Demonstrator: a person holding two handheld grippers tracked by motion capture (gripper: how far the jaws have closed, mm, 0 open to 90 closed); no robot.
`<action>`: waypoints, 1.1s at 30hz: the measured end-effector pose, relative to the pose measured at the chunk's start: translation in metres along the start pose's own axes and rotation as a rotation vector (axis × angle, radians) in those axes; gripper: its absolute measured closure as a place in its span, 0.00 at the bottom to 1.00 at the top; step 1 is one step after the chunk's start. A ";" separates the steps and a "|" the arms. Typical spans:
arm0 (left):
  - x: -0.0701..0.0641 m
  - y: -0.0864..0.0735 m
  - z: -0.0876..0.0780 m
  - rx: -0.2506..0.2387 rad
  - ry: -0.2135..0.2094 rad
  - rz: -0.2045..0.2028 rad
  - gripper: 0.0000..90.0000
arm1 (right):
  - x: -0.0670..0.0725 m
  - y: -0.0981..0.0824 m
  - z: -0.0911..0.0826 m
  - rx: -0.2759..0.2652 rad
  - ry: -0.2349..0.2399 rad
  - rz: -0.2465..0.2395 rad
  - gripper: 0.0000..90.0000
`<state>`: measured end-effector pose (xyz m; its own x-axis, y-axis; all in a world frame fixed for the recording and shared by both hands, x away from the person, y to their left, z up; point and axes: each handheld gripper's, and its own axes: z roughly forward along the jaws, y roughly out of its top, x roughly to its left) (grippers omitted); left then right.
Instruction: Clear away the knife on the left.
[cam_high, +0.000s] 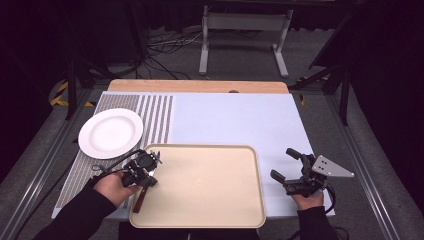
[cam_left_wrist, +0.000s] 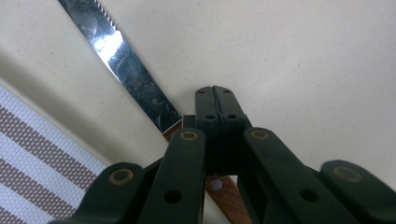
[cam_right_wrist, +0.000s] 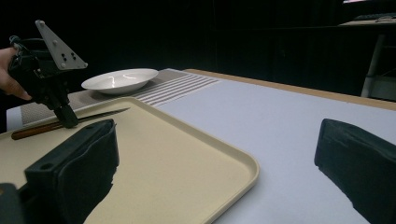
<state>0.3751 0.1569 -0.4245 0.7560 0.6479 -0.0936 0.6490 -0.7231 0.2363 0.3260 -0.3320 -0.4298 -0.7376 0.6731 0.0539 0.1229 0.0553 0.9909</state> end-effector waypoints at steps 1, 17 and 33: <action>0.001 0.000 0.000 0.001 0.002 0.002 1.00 | 0.000 0.000 0.000 0.000 0.000 0.001 0.01; 0.016 -0.004 -0.002 -0.018 0.012 -0.054 1.00 | 0.000 0.000 0.001 0.003 0.004 0.000 0.01; 0.018 -0.004 -0.025 -0.198 -0.072 -0.020 0.53 | 0.000 -0.001 0.001 0.004 0.002 0.003 0.01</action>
<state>0.3838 0.1778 -0.4030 0.7519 0.6377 -0.1672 0.6398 -0.6447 0.4184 0.3267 -0.3315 -0.4304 -0.7385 0.6719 0.0569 0.1278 0.0566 0.9902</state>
